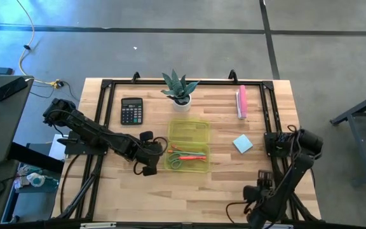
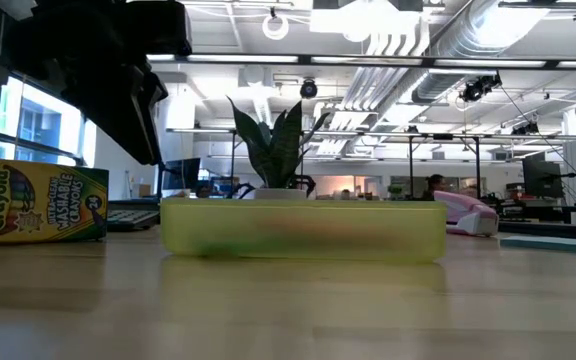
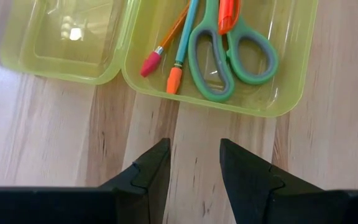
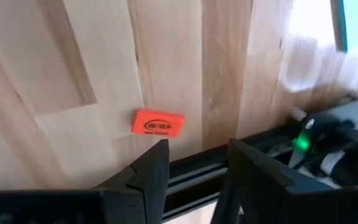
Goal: Pack school essentials
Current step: Put the eraser into the yellow box
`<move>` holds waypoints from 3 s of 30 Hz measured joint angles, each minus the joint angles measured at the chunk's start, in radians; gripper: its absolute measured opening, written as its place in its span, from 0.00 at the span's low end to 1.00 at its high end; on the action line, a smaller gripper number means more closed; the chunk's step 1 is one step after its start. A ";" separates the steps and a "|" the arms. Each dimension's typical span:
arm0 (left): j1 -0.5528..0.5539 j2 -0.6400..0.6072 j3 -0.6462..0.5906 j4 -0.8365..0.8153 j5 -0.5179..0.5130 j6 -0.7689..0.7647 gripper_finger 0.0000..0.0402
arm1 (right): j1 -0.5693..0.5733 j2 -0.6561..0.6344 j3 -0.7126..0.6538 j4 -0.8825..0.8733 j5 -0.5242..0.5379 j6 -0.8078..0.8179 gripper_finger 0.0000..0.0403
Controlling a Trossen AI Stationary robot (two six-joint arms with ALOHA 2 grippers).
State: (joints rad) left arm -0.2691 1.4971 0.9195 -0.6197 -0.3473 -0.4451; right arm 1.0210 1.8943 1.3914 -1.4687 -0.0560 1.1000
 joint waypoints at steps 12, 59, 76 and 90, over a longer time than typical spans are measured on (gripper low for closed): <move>0.000 0.000 0.000 0.022 0.012 -0.026 0.31 | 0.039 0.048 -0.008 -0.024 0.028 -0.232 0.38; 0.298 0.000 0.000 0.218 0.260 0.056 0.31 | 0.062 -0.562 -0.569 0.523 0.156 -0.259 0.33; 0.303 0.000 0.000 0.254 0.255 0.026 0.31 | 0.168 -0.523 -0.662 0.726 0.111 -0.416 0.46; 0.303 0.000 0.000 0.281 0.253 0.003 0.31 | 0.206 -0.317 -0.655 0.797 0.096 -0.508 0.46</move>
State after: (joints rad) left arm 0.0334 1.4971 0.9199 -0.3386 -0.0940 -0.4423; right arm 1.2270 1.5770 0.7368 -0.6718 0.0397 0.5922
